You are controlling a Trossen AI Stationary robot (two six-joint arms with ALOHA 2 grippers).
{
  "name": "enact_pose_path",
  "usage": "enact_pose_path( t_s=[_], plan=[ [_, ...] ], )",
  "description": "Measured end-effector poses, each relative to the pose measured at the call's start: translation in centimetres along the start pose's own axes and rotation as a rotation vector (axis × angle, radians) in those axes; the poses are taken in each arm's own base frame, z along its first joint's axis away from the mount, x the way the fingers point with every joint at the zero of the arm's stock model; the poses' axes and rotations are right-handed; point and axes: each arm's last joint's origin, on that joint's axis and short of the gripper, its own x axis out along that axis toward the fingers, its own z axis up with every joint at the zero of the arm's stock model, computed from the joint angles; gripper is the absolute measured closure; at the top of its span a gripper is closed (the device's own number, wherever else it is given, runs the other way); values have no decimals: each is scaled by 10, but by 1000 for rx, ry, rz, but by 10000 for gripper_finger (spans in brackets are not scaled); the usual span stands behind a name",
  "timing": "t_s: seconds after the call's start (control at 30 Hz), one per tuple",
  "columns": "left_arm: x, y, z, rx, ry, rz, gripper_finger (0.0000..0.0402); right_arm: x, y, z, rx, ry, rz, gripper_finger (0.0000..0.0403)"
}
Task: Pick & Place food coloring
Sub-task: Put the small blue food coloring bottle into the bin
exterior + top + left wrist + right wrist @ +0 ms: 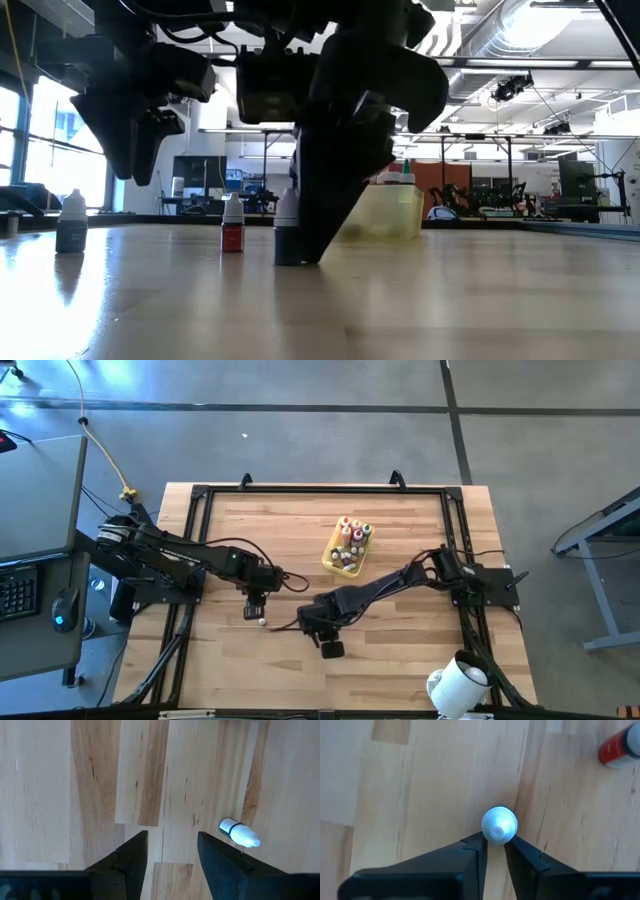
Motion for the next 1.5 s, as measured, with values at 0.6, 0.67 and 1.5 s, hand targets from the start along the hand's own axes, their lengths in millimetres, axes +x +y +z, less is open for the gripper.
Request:
enact_pose_path(
  t_s=[0.6, 0.67, 1.5],
  plan=[
    [0, 0, 0, 0, 1, -2, 232, 2, 1, 7, -116, -72, 33, 251],
    [0, 0, 0, 0, 1, -2, 232, 2, 1, 8, -122, -86, 21, 241],
    [0, 0, 0, 16, 1, -1, 232, 0, -6, 12, -139, -122, -19, 330]
  ],
)
